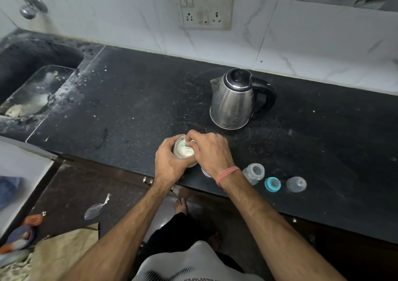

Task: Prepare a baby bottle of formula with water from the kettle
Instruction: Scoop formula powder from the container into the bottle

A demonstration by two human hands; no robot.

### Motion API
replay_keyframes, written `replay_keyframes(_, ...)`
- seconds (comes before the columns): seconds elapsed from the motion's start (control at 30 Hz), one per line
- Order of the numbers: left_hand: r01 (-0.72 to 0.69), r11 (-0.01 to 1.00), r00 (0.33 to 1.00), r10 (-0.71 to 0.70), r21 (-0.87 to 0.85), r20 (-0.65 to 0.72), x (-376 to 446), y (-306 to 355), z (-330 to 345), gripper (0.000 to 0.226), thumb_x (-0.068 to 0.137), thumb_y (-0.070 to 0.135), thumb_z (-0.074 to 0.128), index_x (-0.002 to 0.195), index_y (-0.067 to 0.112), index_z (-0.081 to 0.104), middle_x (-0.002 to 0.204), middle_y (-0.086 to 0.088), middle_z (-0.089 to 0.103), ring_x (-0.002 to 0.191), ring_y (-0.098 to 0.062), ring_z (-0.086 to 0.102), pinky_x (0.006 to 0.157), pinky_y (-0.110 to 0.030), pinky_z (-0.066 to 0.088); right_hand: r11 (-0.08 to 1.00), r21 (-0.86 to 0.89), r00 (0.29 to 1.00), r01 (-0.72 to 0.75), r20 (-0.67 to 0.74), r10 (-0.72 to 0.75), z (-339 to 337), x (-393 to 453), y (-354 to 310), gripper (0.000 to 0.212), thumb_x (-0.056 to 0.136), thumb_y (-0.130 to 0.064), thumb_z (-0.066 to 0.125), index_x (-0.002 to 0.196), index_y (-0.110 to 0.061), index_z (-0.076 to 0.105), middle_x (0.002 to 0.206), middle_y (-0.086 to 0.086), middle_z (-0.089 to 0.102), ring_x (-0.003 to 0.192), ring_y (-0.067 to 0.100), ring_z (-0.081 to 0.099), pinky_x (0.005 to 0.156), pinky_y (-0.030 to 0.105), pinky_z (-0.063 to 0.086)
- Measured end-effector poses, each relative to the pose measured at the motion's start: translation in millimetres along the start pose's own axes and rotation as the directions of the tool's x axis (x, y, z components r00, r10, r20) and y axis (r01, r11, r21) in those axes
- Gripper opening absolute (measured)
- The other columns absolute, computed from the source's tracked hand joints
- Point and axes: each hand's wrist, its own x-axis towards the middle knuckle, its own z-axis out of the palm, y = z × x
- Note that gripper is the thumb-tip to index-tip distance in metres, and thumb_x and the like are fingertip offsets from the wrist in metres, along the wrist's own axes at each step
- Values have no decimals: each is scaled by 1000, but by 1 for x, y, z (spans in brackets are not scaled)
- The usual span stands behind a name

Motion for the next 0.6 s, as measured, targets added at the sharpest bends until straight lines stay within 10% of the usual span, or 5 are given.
replay_keyframes(0.2, -16, 1000, 1000, 16, -8, 2, -1, 5, -1, 68, 51, 54, 104, 108, 66, 69, 120, 14, 77, 109, -7, 77, 95, -43, 66, 990, -140, 984, -10, 175, 34, -3, 11, -8, 23, 93, -29, 84, 110, -28, 69, 99, 3, 80, 95, 36, 73, 85, 45, 53)
replay_keyframes(0.6, 34, 999, 999, -34, 6, 5, 0, -3, 1, 75, 59, 33, 107, 126, 36, 73, 122, 10, 79, 108, -7, 78, 93, -40, 67, 973, -224, 957, -57, 266, 117, 5, 28, -18, 14, 97, -18, 78, 110, -24, 77, 115, 9, 76, 109, 34, 73, 95, 44, 58)
